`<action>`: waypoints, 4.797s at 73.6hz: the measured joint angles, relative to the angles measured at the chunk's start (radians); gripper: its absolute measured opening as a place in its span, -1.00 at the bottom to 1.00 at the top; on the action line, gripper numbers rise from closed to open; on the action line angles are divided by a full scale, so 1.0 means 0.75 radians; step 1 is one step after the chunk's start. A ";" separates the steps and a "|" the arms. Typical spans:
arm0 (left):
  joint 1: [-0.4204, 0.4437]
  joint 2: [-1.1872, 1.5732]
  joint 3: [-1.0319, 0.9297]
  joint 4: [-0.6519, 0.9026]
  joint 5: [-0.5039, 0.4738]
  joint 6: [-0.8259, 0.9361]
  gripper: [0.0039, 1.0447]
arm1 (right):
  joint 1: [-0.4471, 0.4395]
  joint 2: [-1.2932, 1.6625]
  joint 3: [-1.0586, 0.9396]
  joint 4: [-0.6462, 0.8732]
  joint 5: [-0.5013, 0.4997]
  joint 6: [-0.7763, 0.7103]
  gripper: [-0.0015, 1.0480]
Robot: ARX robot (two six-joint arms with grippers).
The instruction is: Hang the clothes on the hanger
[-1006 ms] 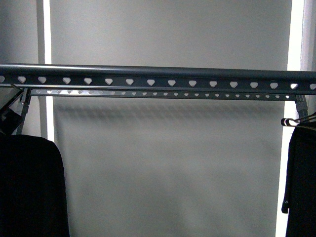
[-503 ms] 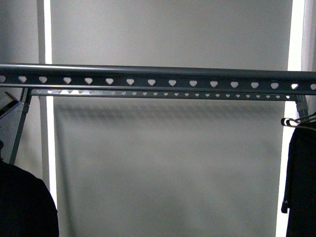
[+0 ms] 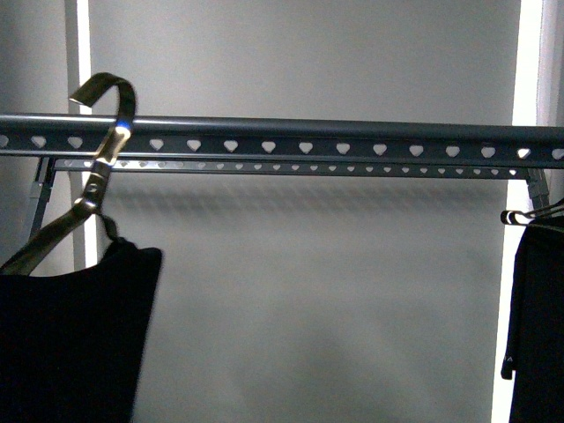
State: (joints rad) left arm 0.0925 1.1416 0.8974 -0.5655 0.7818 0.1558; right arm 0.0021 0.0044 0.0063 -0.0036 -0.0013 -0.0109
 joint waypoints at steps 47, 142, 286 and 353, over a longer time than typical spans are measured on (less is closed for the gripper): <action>-0.204 0.459 0.567 0.702 -0.132 1.611 -0.93 | 0.000 0.000 0.000 0.000 -0.001 0.000 0.86; -0.350 0.582 0.563 1.133 -0.060 1.992 -0.93 | -0.397 0.740 0.411 0.449 -0.834 -0.427 0.86; -0.349 0.583 0.561 1.133 -0.065 1.993 -0.93 | -0.118 1.952 1.647 0.056 -0.744 -1.715 -0.48; -0.350 0.582 0.562 1.139 -0.055 1.989 0.87 | -0.255 1.941 1.590 -0.073 -0.887 -1.615 -0.84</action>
State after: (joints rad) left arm -0.1703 1.5780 1.3186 0.2890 0.7403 1.6478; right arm -0.1890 1.4601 1.1992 -0.0582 -0.6662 -1.2221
